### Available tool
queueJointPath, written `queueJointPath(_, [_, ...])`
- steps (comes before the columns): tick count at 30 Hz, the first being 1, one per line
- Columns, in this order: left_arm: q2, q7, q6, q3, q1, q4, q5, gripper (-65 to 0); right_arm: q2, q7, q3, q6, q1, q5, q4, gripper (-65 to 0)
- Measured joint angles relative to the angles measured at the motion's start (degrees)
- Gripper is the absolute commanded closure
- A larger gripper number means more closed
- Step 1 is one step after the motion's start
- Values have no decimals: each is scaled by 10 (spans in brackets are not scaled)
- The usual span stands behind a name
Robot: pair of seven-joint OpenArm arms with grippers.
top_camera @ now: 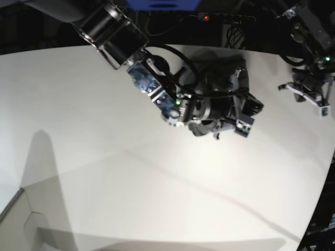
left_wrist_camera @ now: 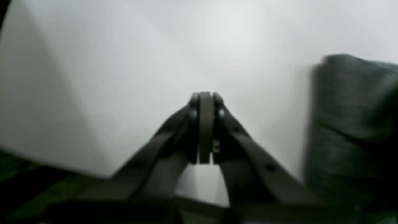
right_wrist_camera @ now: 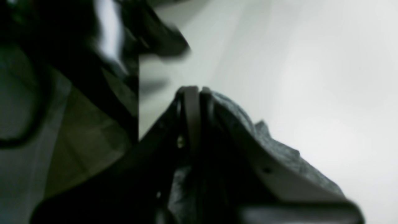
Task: Layout the t-shirt on the table in an organized manner, then fold the t-shirt properly
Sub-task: 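Lift the bundle end with the right gripper and fold it toward the left gripper, then press the folded bundle down with the right gripper and release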
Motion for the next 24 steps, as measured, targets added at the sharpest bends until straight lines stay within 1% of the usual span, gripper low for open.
queueJointPath(4, [-3,0,-1,-43,2,4,-1,0,0,16,-1,0,0,0,-30,0])
queueJointPath(7, [-21,-1,0,-61,1,3,-2,0,2,32,-21,0,1,0,-38,0])
queueJointPath(10, [-32,-4,0,-61,7,3,-6,0,1,33,-42,0,-2,0,-38,0])
queueJointPath(13, [-33,2,0,-61,15,3,-2,0,0,33,-77,0,0,0,-38,0])
queueJointPath(15, [-31,-1,0,-61,14,3,-5,0,-2,33,-85,0,-2,0,-38,-10])
queueJointPath(17, [-30,0,0,-61,14,3,-4,0,-1,33,-85,0,-1,0,-38,-57])
queueJointPath(21, [-30,-5,0,-61,21,3,-7,0,-2,35,-83,0,2,0,-37,-187])
queueJointPath(24, [-30,0,0,-61,23,3,-3,0,-2,35,-83,0,1,0,-37,-251])
